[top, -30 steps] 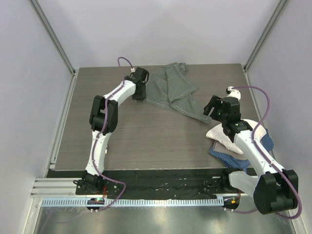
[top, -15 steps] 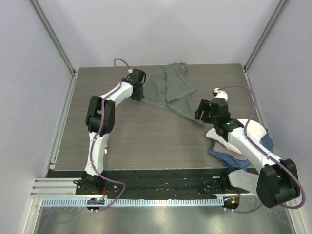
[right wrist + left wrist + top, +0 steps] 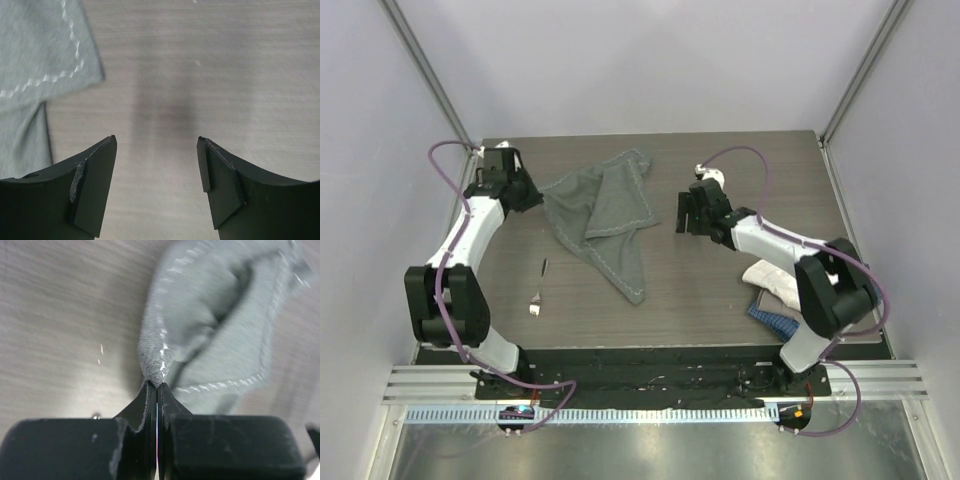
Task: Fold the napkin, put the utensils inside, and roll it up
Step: Move the napkin to the centre of the board, then flatten the napkin out
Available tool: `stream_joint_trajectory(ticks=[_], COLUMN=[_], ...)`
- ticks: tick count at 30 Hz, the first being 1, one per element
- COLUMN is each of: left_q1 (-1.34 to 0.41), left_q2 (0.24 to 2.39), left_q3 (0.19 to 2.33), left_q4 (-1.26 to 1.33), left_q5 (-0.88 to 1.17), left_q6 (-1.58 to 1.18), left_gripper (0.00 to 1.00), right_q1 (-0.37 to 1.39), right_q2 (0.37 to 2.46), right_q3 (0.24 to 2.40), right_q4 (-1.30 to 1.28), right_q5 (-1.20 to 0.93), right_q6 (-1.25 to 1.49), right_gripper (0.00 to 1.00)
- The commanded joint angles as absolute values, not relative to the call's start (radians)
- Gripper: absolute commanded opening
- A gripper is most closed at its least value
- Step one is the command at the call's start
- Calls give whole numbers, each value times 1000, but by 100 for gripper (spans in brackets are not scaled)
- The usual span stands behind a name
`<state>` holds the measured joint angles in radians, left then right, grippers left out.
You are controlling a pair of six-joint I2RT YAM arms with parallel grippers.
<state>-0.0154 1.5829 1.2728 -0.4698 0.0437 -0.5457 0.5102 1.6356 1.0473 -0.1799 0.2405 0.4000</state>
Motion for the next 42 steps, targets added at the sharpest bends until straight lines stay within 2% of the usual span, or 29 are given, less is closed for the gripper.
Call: stream_joint_trajectory(ticks=[1,5,9,26,33,37,38,40,41,42], left_q1=[-21,-14,-8,-5,29,31,32,43,46,52], left_q2=[1534,1520,1500,1496,1488,1496,1496,1503,1506,1505], left_q3=[1276,1302,1261,1258,1255,1256,1256,1259,1261,1261], left_q4=[-572,-667,-623,-629,-634,-635,-637,-644,-646,-644], left_q5=[140,141,164,293,296,299,299,293,290,287], left_q6=[-481,-387,-399,-400,-399,-399,-397,-396,-393,-391], left_gripper=[0,0,0,0,0,0,0,0,0,0], right_q1=[511,521,557,632,630,630,630,630,629,624], right_q2=[1770,1850,1904,2134,2180,2206,2215,2224,2226,2229], right_q3=[1222,1290,1327,1555,1591,1612,1618,1635,1641,1650], right_q4=[-173,-192,-195,-307,-313,-313,-316,-325,-330,-336], right_q5=[203,104,94,267,261,242,242,239,241,253], right_q6=[400,417,426,403,368,336,330,316,311,301], right_gripper=[72,69,69,66,57,44,33,23,9,4])
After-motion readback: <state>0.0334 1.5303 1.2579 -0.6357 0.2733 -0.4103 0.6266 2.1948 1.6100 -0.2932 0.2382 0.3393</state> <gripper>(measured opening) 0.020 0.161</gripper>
